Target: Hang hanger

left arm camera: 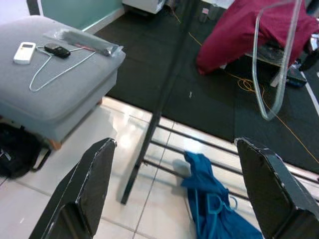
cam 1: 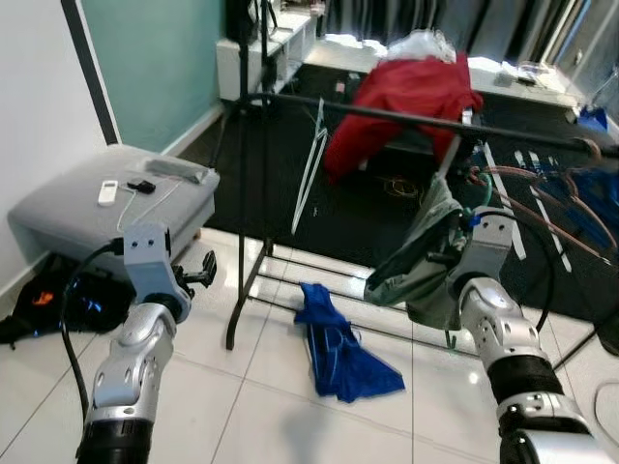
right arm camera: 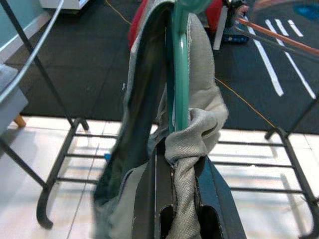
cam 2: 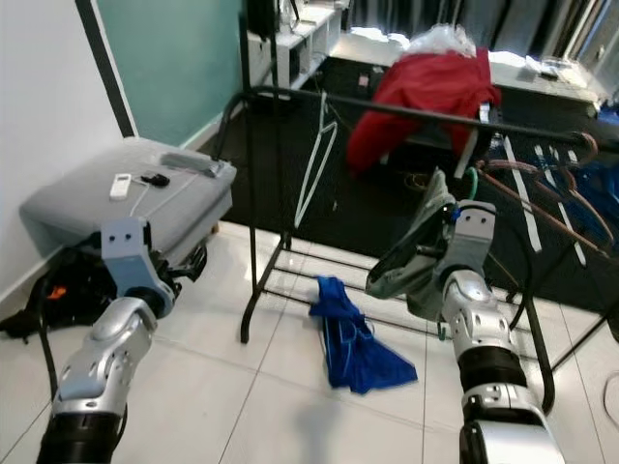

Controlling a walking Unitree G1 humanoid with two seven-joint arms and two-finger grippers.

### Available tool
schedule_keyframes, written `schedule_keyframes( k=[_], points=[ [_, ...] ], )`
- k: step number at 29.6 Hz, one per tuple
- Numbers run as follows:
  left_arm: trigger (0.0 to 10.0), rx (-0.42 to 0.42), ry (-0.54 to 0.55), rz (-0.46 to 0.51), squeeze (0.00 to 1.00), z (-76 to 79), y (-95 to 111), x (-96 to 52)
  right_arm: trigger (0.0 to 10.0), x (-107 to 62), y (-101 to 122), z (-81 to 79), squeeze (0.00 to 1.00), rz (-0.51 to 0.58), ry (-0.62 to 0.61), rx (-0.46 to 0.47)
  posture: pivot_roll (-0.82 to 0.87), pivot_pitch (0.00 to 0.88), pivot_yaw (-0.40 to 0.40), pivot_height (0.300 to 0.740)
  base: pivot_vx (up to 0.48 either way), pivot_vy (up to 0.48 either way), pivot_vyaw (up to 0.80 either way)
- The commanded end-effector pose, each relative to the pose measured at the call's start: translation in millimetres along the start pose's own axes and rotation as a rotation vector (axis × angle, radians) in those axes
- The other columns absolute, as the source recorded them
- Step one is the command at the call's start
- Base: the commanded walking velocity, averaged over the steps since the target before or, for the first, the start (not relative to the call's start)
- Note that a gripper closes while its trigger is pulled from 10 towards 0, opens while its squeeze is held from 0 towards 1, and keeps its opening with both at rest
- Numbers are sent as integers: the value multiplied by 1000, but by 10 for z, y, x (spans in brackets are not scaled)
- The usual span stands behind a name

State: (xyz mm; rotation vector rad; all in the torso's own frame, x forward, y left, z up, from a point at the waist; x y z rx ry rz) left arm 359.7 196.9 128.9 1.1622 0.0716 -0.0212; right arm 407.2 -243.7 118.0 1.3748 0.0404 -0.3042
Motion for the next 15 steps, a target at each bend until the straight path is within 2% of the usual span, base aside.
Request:
schedule_keyframes(
  k=[1,15],
  points=[
    [10000,15,7,-17,0,-26,-57,-2,10000,8,13,39,0,6,-19,1,-66,36,-94,740,480,0,0],
    [10000,44,-5,-18,0,-12,-56,23,10000,34,26,93,0,7,-54,16,-63,47,-86,740,480,0,0]
  ],
)
Point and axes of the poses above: a point about 5 cm out from each wrist's last joint towards the gripper, its own x axis pointing out of the wrist towards the gripper, its own y axis along the axis of the wrist's last joint, z = x × y, the point moved 5 cm from there along x, pointing out of the wrist towards the gripper, and after that the axes turned 15 degrees about -x, right-handed, at the moved point
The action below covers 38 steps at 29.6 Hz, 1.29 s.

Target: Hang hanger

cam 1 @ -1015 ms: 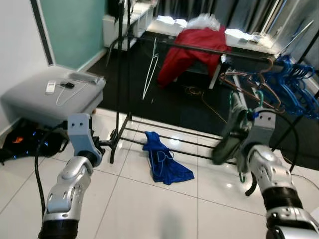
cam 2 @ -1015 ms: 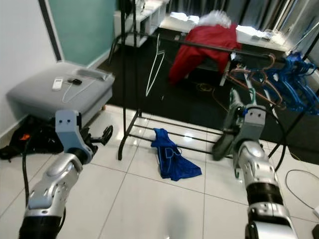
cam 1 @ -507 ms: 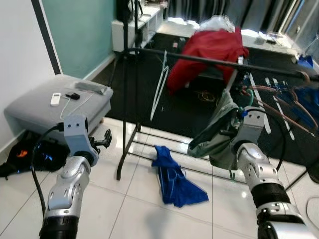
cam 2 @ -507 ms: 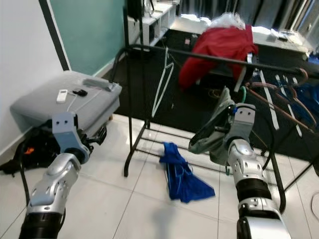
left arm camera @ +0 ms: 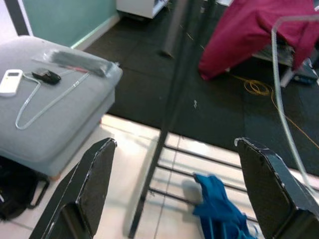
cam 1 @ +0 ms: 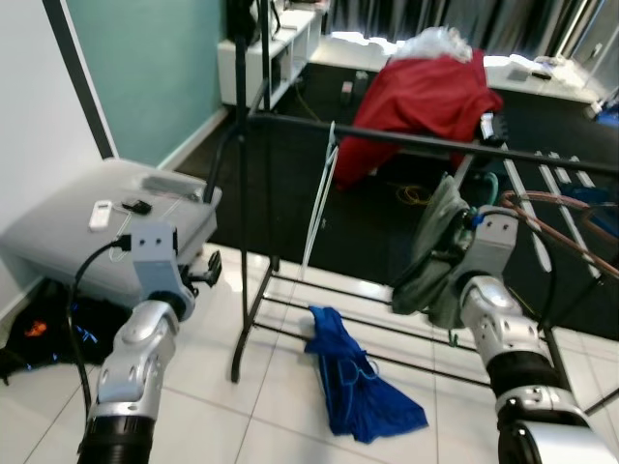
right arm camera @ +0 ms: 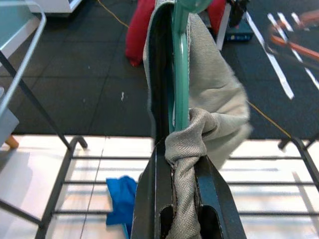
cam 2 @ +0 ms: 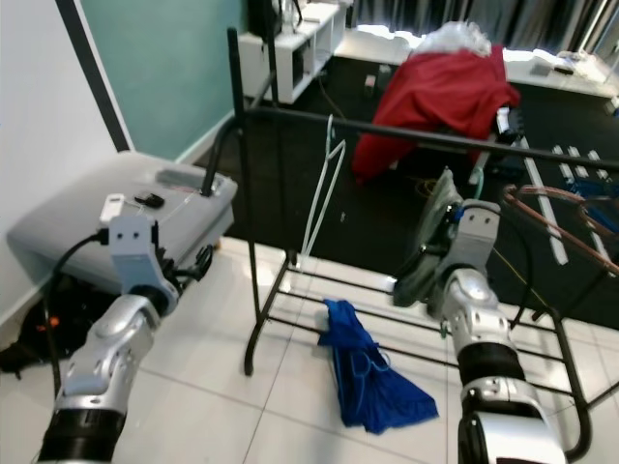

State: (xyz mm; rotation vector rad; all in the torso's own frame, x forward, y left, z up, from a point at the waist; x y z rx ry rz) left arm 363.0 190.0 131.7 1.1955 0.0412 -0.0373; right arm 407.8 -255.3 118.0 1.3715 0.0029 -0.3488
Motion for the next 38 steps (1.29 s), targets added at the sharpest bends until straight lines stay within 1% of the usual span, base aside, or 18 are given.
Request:
schedule_keyframes(
  k=[1,17,19,20,21,24,25,29,38],
  points=[
    [10000,10,26,-22,0,-86,-59,-10,10000,6,44,-17,0,16,-3,10,-63,47,-86,740,480,0,0],
    [10000,30,30,-18,0,-108,-49,-25,10000,13,99,-20,0,52,1,11,-59,56,-78,740,462,0,0],
    [10000,56,39,-14,0,-111,-41,-35,10000,17,76,21,0,42,-10,40,-58,56,-77,740,0,0,0],
    [10000,65,41,-13,0,-109,-40,-39,10000,18,68,30,408,39,-10,52,-58,56,-77,740,0,0,0],
    [10000,70,44,-12,0,-111,-39,-41,10000,20,61,32,1000,34,-7,59,-58,56,-77,740,0,0,0],
    [10000,72,47,-12,0,-112,-40,-42,10000,21,58,31,1000,33,-4,61,-58,56,-77,740,0,0,0],
    [10000,71,50,-10,0,-114,-37,-42,10000,24,17,23,1000,1,-2,53,-60,55,-76,740,0,0,0],
    [10000,70,50,-7,0,-112,-32,-41,10000,28,-14,18,1000,-20,0,50,-62,54,-75,740,0,0,0],
    [10000,69,30,-5,0,-81,-27,-39,10000,30,-44,19,1000,-41,-6,40,-64,53,-74,740,0,0,0]
  ],
)
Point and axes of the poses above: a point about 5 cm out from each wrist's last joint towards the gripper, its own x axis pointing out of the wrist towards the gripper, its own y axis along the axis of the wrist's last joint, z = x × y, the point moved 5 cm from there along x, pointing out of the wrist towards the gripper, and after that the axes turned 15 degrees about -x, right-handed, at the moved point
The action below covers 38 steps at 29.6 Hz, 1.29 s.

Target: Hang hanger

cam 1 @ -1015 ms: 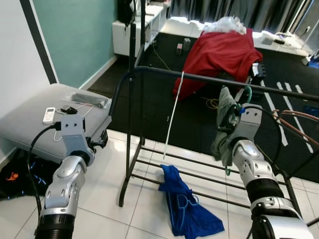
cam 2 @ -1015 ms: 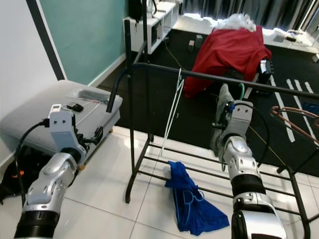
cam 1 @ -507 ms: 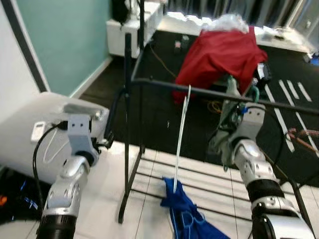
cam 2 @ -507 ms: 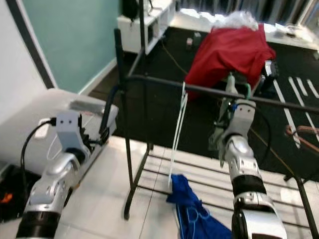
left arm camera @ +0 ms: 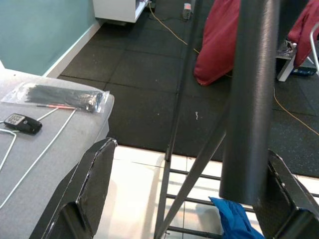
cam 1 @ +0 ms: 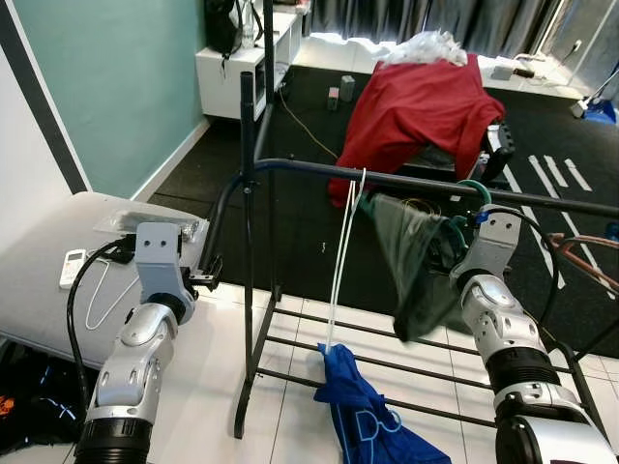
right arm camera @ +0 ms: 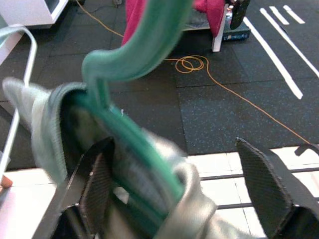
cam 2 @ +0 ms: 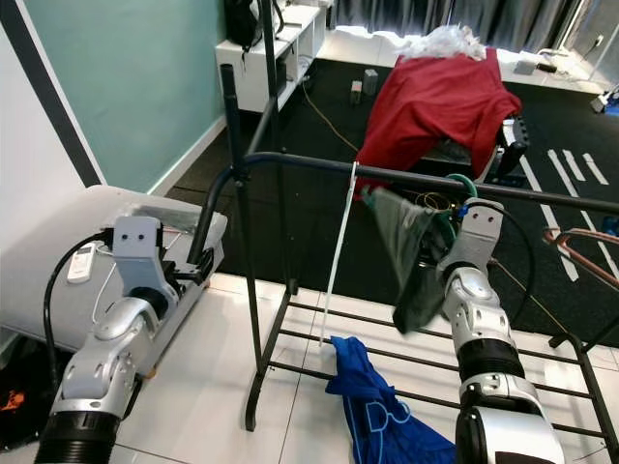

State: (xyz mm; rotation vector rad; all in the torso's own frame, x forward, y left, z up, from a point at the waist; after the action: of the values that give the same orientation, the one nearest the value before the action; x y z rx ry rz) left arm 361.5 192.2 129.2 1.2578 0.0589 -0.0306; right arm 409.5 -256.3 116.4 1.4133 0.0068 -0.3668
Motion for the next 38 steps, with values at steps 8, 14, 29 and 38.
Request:
schedule_keyframes(
  k=[8,14,29,38],
  points=[
    [10000,-3,-29,-14,0,-5,-27,-17,10000,9,-97,-6,1000,-73,4,-21,-72,49,-76,740,0,0,0],
    [10000,-14,-49,-19,0,18,-37,-16,10000,-4,-130,-66,1000,-97,49,-38,-76,47,-76,740,0,0,0],
    [10000,-40,-52,62,0,14,54,-86,10000,-297,349,-264,0,308,191,-75,-90,45,-76,740,0,0,0],
    [10000,-32,-51,72,0,2,73,-104,10000,-382,397,-355,0,343,168,-243,-93,53,-70,740,-252,0,0]
  ],
)
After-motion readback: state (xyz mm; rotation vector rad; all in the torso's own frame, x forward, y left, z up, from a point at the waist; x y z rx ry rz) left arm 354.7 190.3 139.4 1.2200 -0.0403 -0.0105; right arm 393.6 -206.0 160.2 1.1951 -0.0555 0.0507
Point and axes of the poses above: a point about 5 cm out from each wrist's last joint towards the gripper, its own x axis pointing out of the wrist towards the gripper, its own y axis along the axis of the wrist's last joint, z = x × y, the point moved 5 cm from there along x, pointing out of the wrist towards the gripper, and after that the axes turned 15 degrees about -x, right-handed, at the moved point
